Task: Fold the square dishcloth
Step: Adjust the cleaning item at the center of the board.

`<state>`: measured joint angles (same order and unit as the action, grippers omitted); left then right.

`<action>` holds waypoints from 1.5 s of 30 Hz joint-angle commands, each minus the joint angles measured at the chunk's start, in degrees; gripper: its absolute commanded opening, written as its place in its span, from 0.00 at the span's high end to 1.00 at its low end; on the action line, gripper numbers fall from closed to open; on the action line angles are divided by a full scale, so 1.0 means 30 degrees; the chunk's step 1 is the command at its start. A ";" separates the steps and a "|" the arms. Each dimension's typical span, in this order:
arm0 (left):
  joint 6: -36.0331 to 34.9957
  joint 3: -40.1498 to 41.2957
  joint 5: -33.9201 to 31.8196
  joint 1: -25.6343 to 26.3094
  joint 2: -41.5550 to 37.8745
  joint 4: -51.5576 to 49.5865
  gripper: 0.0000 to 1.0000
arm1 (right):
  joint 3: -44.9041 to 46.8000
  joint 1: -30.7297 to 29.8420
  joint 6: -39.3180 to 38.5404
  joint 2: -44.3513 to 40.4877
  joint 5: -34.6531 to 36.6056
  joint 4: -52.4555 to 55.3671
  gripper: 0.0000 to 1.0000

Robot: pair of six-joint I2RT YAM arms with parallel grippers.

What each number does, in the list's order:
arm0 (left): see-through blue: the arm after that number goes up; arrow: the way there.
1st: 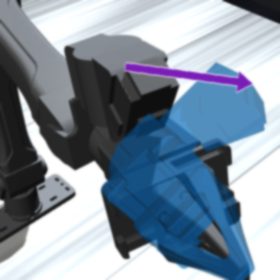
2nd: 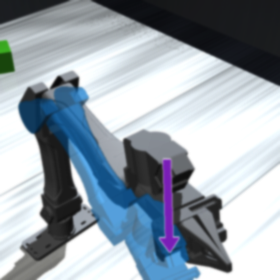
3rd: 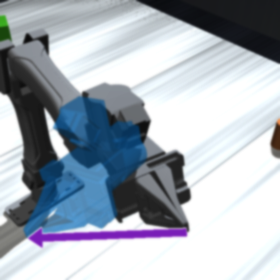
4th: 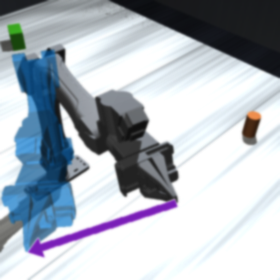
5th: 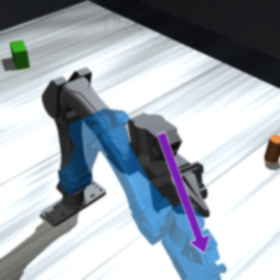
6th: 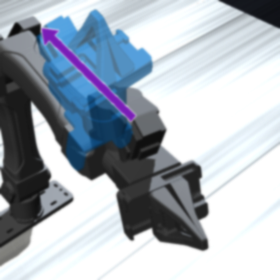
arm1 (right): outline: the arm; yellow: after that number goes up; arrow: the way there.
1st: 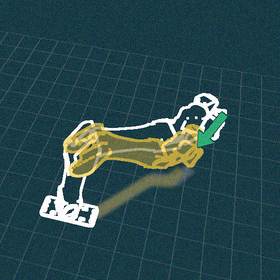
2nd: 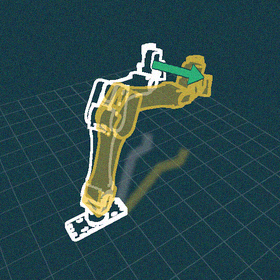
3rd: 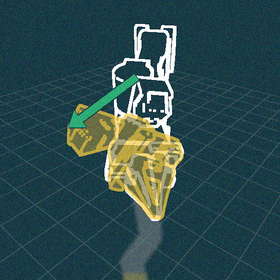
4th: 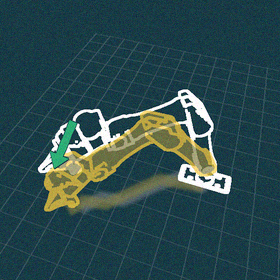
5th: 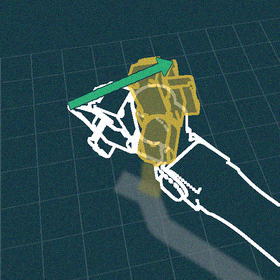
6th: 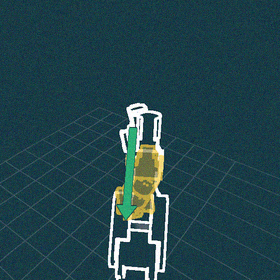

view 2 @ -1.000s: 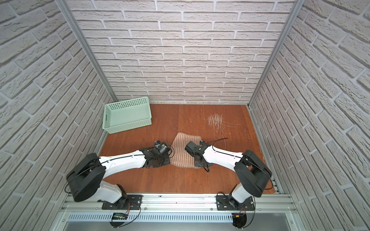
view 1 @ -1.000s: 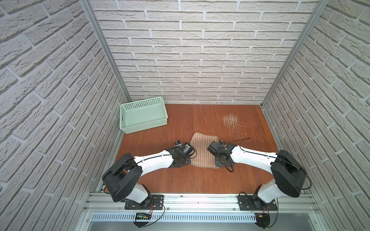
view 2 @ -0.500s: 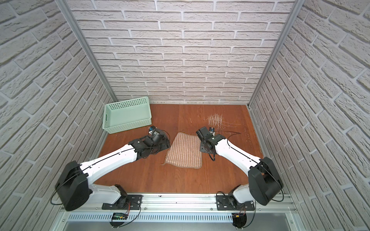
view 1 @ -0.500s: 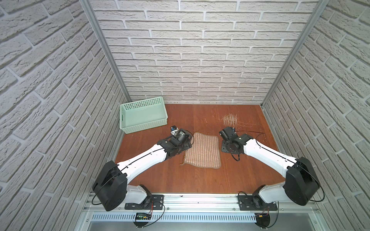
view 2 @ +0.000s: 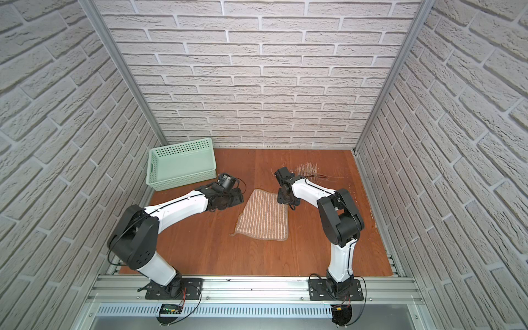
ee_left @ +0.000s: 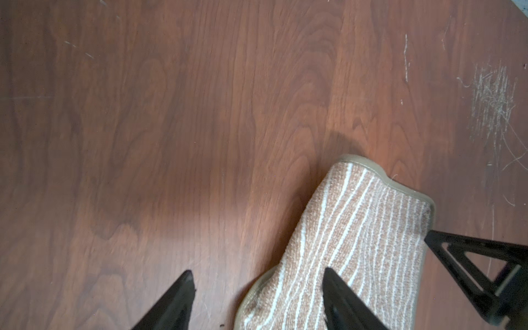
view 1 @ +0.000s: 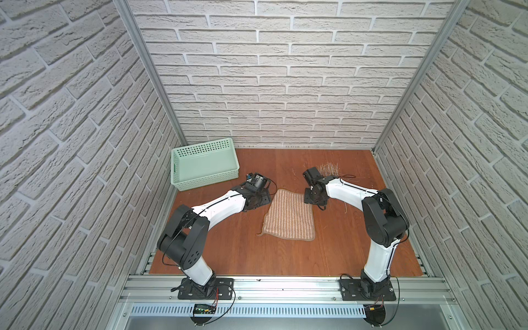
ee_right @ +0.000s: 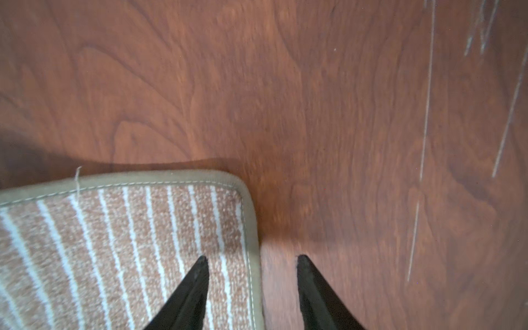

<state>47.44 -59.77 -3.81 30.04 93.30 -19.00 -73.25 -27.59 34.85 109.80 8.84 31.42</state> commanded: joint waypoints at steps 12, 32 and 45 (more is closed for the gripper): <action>0.1078 0.0975 0.0254 -0.0455 0.0116 0.1399 0.29 | -0.0609 0.0480 -0.1838 0.1759 -0.1576 -0.1591 0.65; 0.3343 0.3799 -0.0666 -0.1547 -0.2273 0.3218 0.28 | -0.4455 -0.2591 -0.3805 -0.2342 0.2674 0.4124 0.97; 0.2415 0.2477 -0.0727 -0.0435 -0.1516 0.2816 0.30 | -0.2279 -0.3524 -0.0745 -0.6531 0.8893 0.8662 0.97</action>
<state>56.45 -49.87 -4.97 27.05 87.66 -11.29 -81.78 -37.98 29.69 92.66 27.90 52.38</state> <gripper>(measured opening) 0.710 0.051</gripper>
